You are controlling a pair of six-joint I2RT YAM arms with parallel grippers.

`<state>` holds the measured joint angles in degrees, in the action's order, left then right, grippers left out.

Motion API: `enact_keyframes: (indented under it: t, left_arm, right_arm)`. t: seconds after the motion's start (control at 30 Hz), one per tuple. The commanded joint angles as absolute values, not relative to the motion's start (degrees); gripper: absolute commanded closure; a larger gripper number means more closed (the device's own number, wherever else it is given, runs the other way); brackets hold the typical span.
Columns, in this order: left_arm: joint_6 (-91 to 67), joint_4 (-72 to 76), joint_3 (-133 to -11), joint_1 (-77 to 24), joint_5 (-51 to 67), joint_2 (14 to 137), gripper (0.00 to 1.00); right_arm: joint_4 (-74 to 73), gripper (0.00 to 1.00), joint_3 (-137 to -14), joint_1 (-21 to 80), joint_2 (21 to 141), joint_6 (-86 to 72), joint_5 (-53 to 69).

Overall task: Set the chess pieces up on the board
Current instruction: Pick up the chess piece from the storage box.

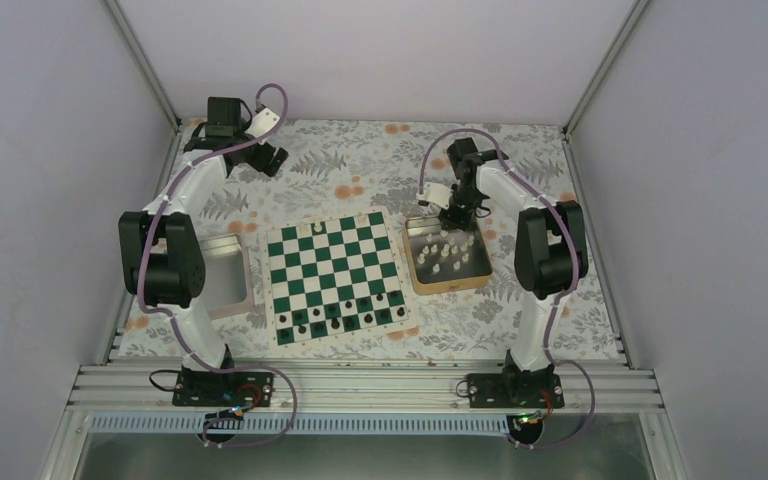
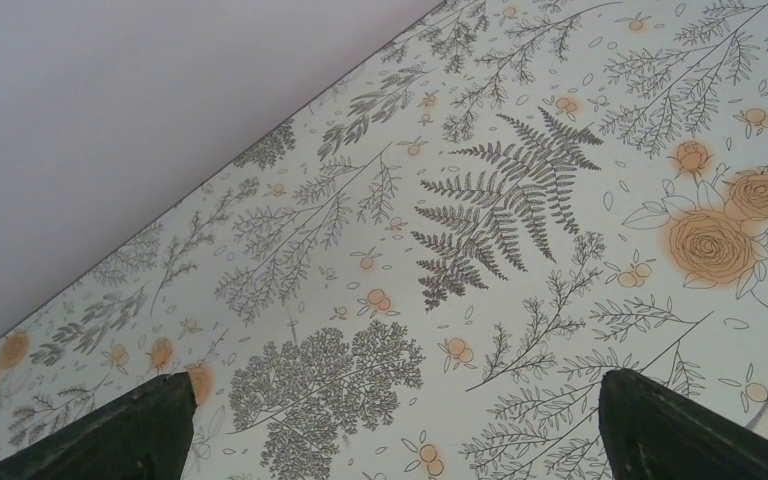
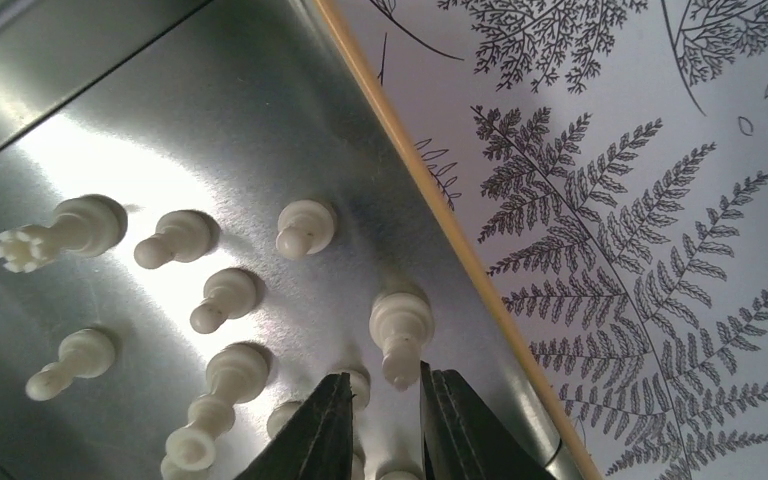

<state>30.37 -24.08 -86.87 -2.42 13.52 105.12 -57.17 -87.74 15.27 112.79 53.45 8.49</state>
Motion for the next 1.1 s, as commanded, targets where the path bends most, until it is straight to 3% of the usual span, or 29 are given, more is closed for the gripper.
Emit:
enact_keyframes:
  t: [0.0, 0.2, 0.4, 0.57, 0.73, 1.07]
  left_arm:
    - [29.79, -22.89, -86.23, -2.49, 13.18, 105.6, 0.0]
    - [29.88, -22.71, -86.1, -2.52, 13.55, 105.89, 0.0]
    - [29.96, -22.78, -86.01, -2.46, 13.8, 105.95, 0.0]
    - [29.96, -22.66, -85.81, -2.51, 13.97, 105.85, 0.0]
    - [29.98, -22.51, -85.44, -2.48, 14.1, 105.58, 0.0]
    - [30.33, -22.7, -85.25, -2.46, 14.81, 104.65, 0.0]
  right_arm:
    - [-56.01, 0.8, -88.66, 14.69, 114.71, 52.91, 8.27]
    - [-55.48, 0.81, -88.72, 14.53, 116.05, 52.92, 8.77]
    - [-55.53, 0.86, -88.7, 14.26, 117.49, 52.72, 8.34]
    - [-55.59, 0.96, -89.07, 14.2, 117.21, 52.13, 8.17]
    - [-57.69, 0.96, -90.46, 14.19, 115.48, 52.17, 9.16]
    - [-70.22, 0.96, -105.81, 15.79, 114.86, 53.7, 8.86]
